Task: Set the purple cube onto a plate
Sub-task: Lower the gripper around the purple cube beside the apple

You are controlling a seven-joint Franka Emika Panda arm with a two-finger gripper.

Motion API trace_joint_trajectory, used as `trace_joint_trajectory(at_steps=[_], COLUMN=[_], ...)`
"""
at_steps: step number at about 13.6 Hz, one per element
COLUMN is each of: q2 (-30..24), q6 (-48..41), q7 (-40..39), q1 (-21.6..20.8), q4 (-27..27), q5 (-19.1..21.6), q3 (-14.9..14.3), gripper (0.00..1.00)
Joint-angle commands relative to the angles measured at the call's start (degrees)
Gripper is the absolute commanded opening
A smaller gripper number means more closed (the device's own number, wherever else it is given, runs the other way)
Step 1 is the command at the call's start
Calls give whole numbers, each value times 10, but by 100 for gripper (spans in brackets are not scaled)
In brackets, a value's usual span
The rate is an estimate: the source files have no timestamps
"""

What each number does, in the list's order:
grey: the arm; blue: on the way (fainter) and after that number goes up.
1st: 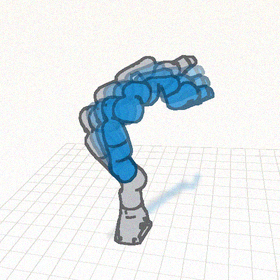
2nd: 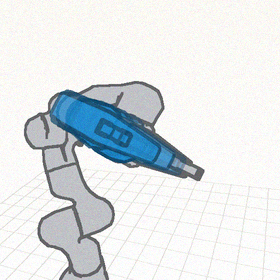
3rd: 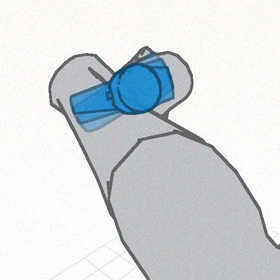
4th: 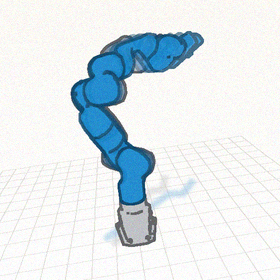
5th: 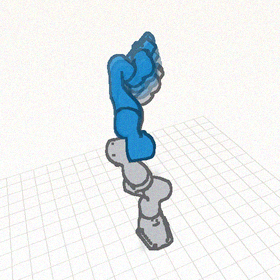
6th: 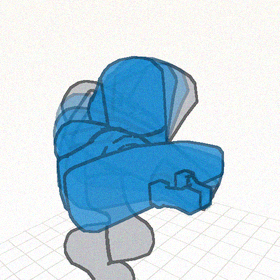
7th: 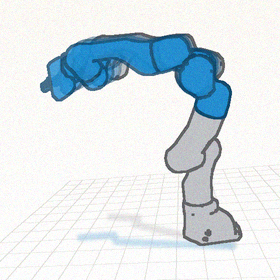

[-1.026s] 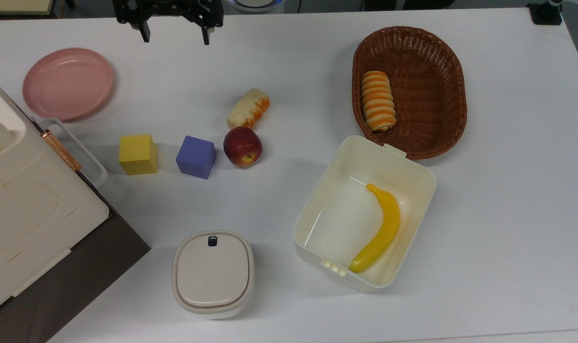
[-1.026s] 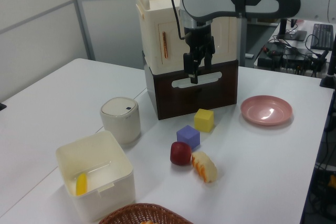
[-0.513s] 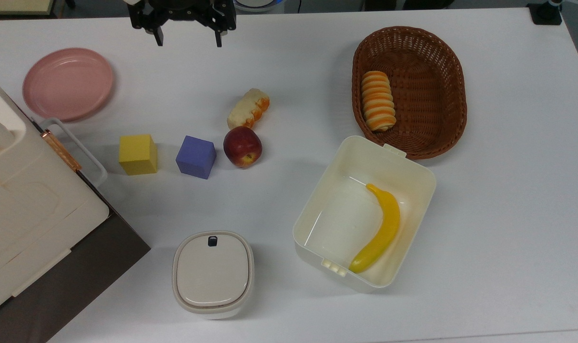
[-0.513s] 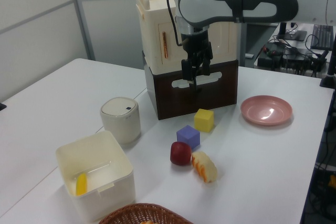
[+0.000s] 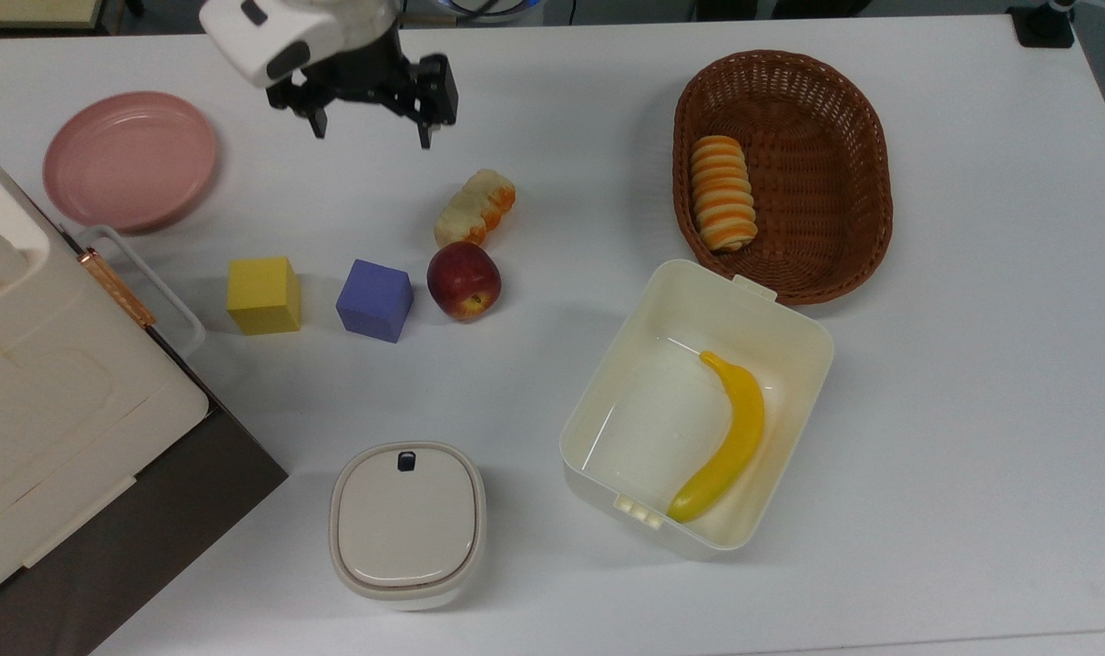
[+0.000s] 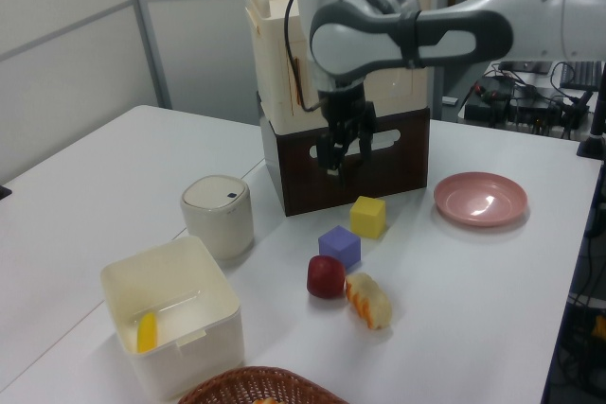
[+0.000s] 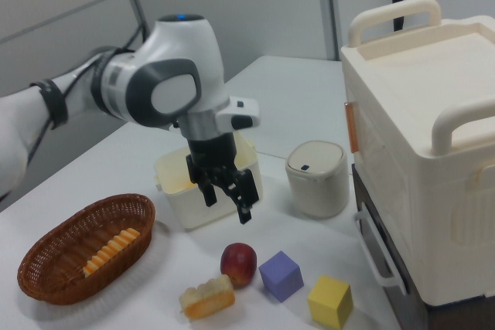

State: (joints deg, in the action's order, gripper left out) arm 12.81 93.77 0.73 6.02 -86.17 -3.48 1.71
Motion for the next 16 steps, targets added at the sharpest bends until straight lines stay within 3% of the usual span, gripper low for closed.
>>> trace_joint_trajectory(at_steps=[1, 9, 16], q2=[29, 116, 152], q6=[48, 152, 160], q7=[25, 45, 45], q1=[0, 16, 14], q4=[-19, -43, -41], q5=[0, -9, -14], q3=[-7, -8, -8], gripper=[100, 100, 100])
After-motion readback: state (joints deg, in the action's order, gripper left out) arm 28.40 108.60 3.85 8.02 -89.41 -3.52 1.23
